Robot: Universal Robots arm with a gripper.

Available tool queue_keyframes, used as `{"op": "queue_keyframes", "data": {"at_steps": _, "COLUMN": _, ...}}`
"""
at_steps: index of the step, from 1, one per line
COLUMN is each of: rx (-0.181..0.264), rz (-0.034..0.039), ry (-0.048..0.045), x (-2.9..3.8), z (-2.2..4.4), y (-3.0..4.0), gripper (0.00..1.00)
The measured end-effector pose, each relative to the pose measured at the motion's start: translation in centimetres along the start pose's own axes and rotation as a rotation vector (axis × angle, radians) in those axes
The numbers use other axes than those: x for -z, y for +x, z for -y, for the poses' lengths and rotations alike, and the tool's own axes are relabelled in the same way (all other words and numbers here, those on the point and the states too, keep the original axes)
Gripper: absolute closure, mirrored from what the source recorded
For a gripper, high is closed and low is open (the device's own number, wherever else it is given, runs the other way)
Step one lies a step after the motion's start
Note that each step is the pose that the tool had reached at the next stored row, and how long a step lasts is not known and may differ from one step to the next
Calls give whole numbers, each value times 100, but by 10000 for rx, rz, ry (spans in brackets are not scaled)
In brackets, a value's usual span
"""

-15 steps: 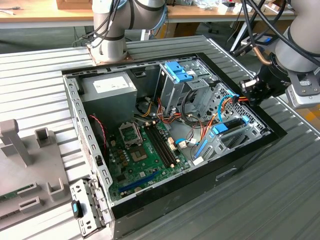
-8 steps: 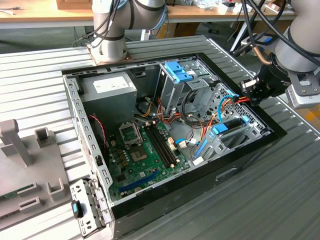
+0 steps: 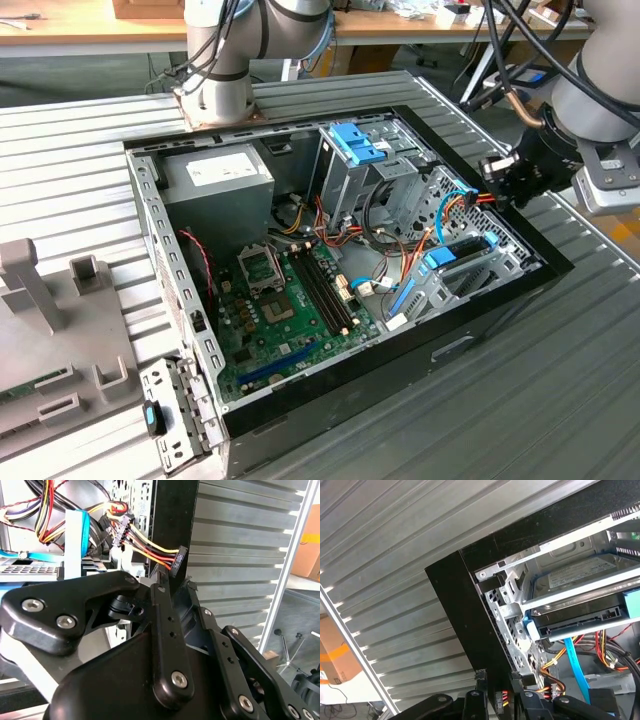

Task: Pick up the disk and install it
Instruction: 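Insert the first disk wire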

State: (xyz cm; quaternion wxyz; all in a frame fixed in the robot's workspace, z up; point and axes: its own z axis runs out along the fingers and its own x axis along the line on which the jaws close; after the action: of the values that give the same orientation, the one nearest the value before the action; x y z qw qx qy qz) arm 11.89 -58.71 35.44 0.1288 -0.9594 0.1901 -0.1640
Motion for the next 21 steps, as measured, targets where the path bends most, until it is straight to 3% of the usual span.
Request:
{"op": "queue_keyframes", "data": {"at_steps": 7, "rx": -9, "rz": 40, "ry": -13, "x": -53, "z": 100, "y": -16, "gripper": 70}}
{"op": "queue_keyframes", "data": {"at_steps": 11, "rx": -11, "rz": 54, "ry": -23, "x": -72, "z": 121, "y": 17, "gripper": 70}}
{"op": "queue_keyframes", "data": {"at_steps": 16, "rx": -12, "rz": 54, "ry": -23, "x": -60, "z": 55, "y": 48, "gripper": 70}}
{"op": "queue_keyframes", "data": {"at_steps": 21, "rx": -14, "rz": 54, "ry": -23, "x": -63, "z": 34, "y": 55, "gripper": 70}}
